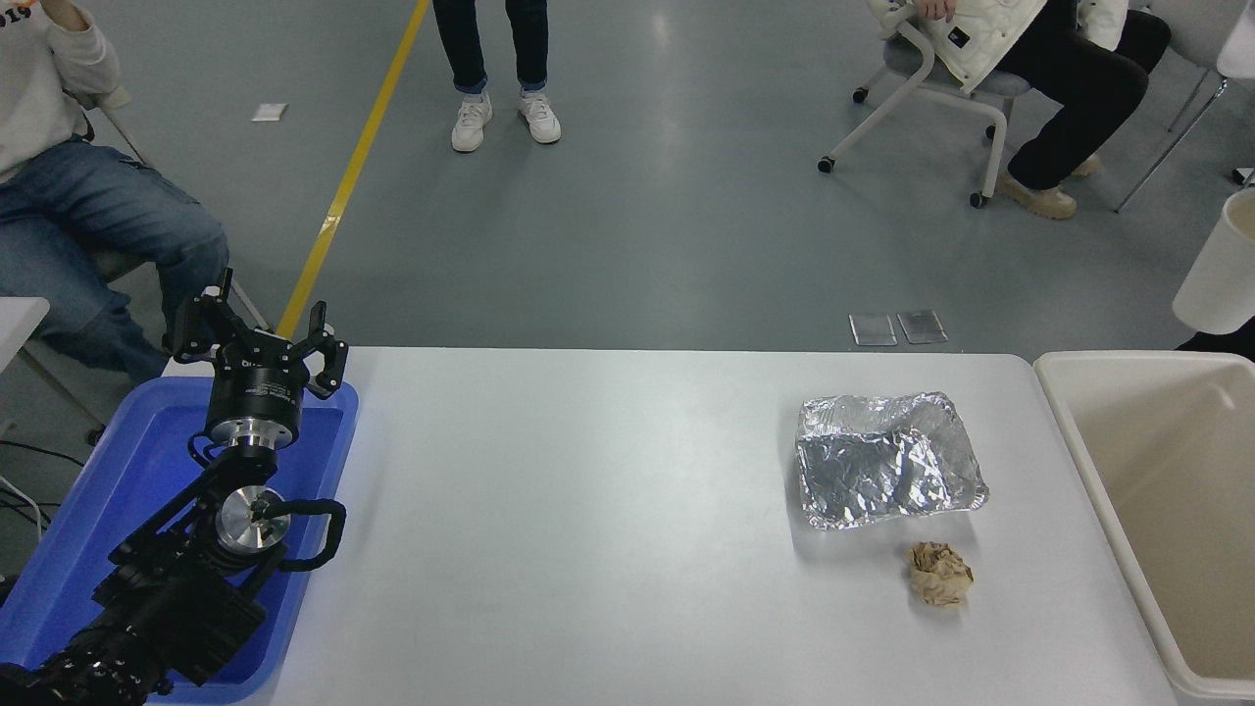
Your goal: Pick up paper cup place in dustbin
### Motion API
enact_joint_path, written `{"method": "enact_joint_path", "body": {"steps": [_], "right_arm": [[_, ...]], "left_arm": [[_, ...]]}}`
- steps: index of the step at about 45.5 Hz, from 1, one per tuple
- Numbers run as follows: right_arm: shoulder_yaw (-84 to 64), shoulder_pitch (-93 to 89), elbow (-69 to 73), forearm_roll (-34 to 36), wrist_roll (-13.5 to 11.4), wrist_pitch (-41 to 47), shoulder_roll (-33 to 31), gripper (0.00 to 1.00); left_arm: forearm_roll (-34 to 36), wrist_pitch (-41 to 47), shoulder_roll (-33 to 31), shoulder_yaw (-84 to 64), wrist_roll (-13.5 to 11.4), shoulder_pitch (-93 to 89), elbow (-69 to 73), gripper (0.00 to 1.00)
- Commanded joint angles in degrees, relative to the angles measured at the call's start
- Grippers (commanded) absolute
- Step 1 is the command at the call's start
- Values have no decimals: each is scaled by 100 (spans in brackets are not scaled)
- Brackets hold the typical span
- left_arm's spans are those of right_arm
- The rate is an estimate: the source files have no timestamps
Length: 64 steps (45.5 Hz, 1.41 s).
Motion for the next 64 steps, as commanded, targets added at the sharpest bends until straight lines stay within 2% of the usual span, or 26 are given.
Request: {"method": "enact_joint_path", "body": {"steps": [1, 13, 23, 27, 33, 43, 54, 64], "right_arm": [[-193, 97, -155, -92, -25, 21, -197, 0], [35, -1571, -1551, -110, 37, -743, -566, 0], [1413, -4084, -2334, 259, 98, -2009, -601, 0], [2213, -5131, -2493, 566, 72, -2387, -417, 0], [3224, -6397, -2835, 839, 54, -2976, 180, 0], [4710, -7391, -3556, 998, 46, -3082, 1103, 0], [5115, -7805, -3803, 1006, 46, -3100, 1666, 0], [5431, -7910, -3864, 1007, 46, -3100, 1798, 0]], "left_arm": [[2, 0, -6, 0, -1, 0, 0, 99], [-7, 0, 2, 0, -1, 0, 0, 99], [-7, 0, 2, 0, -1, 0, 0, 99], [-7, 0, -7, 0, -1, 0, 0, 99], [-7, 0, 2, 0, -1, 0, 0, 99], [-7, 0, 2, 0, -1, 0, 0, 99], [-7, 0, -7, 0, -1, 0, 0, 99], [-7, 0, -7, 0, -1, 0, 0, 99]]}}
